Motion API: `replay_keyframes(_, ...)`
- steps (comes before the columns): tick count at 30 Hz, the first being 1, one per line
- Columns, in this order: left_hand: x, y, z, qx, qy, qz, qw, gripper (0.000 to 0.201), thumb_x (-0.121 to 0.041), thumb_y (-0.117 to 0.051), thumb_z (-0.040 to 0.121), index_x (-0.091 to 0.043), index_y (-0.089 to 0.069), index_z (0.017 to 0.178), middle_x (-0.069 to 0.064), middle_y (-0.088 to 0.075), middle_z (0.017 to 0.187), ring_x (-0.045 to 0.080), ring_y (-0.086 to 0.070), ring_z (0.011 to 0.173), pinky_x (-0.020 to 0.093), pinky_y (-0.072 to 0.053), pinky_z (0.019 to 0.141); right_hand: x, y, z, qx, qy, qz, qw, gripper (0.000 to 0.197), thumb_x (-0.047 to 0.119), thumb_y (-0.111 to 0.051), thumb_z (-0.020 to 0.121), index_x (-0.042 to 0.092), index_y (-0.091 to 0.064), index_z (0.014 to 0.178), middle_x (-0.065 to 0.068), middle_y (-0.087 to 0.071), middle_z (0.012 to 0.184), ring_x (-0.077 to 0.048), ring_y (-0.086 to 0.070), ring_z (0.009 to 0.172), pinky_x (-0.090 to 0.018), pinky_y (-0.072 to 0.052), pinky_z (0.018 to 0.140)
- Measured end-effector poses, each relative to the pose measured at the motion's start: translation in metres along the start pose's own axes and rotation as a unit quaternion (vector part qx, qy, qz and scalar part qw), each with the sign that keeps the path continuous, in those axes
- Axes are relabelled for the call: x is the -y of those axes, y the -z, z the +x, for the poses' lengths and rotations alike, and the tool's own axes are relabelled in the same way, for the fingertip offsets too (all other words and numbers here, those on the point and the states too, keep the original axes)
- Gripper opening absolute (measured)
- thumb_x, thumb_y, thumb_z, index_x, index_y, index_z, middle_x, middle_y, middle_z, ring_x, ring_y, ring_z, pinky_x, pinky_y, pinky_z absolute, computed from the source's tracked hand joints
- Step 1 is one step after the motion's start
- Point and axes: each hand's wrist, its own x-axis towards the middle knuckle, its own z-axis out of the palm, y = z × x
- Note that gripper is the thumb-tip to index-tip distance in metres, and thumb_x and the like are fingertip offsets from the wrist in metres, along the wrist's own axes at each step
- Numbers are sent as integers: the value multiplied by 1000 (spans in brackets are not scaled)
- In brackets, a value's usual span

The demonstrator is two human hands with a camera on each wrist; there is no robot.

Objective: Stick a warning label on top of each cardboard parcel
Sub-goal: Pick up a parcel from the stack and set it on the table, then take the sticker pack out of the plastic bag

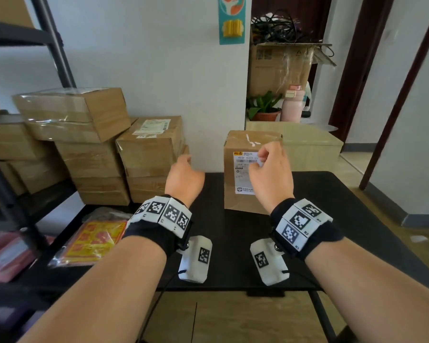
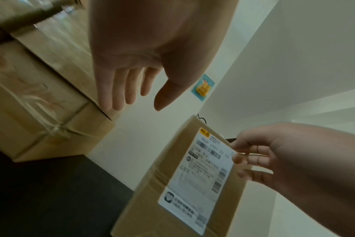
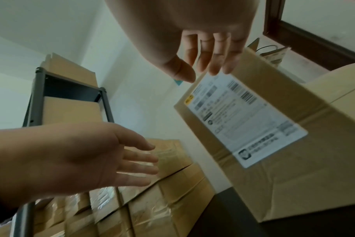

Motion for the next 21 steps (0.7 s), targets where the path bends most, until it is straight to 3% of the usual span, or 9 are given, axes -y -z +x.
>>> replay_keyframes(4, 29, 32, 2, -15, 12, 49, 999, 48, -19, -56, 92, -16, -45, 139, 5, -53, 132, 17, -59, 100, 22, -44, 75, 23, -29, -14, 71, 8, 13, 997, 22, 14, -59, 90, 20, -50, 108, 6, -49, 103, -12, -52, 97, -25, -46, 77)
replay_keyframes(7, 57, 59, 2, -11, 41, 91, 995, 44, -18, -54, 91, -14, -50, 135, 9, -53, 131, 19, -57, 101, 21, -42, 72, 39, -56, -23, 142, -6, 27, 990, 29, 15, -60, 89, 17, -52, 117, 1, -51, 111, -15, -53, 101, -28, -47, 85)
replay_keyframes(9, 74, 77, 2, -14, 68, 119, 990, 43, -15, -51, 89, -11, -53, 132, 12, -55, 129, 24, -56, 108, 26, -43, 79, 49, -76, -29, 193, -13, 29, 981, 30, 16, -59, 89, 17, -53, 118, -1, -52, 115, -17, -54, 105, -30, -46, 89)
replay_keyframes(11, 94, 95, 4, -16, 102, 144, 984, 37, -14, -51, 87, -8, -60, 122, 13, -60, 121, 29, -58, 108, 30, -44, 82, 59, -96, -37, 243, -25, 31, 969, 31, 18, -59, 89, 18, -53, 120, -2, -52, 119, -18, -53, 108, -29, -44, 88)
replay_keyframes(13, 115, 109, 5, -6, 132, 192, 972, 21, -16, -52, 87, -5, -63, 100, 16, -64, 111, 31, -60, 101, 34, -47, 81, 68, -115, -46, 292, -39, 34, 955, 35, 20, -60, 90, 18, -53, 124, -4, -52, 125, -19, -54, 111, -30, -46, 90)
replay_keyframes(15, 135, 121, 7, 3, 165, 251, 954, 15, -23, -51, 85, -11, -60, 88, 14, -63, 108, 29, -59, 95, 34, -47, 77, 76, -133, -55, 339, -49, 28, 939, 41, 22, -62, 90, 18, -51, 129, -5, -52, 130, -20, -55, 113, -31, -47, 92)
replay_keyframes(19, 163, 134, 2, 18, 223, 300, 927, 34, -31, -50, 88, -10, -61, 112, 15, -59, 115, 34, -56, 107, 39, -45, 85, 89, -157, -70, 414, -50, 8, 909, 49, 25, -63, 90, 18, -47, 136, -6, -51, 135, -20, -55, 116, -29, -46, 91)
replay_keyframes(21, 169, 135, -3, 44, 244, 302, 921, 42, -37, -60, 85, -9, -59, 116, 14, -60, 118, 33, -57, 109, 39, -47, 91, 95, -165, -75, 443, -48, 2, 895, 52, 26, -63, 90, 17, -46, 138, -6, -51, 135, -20, -55, 116, -29, -46, 92)
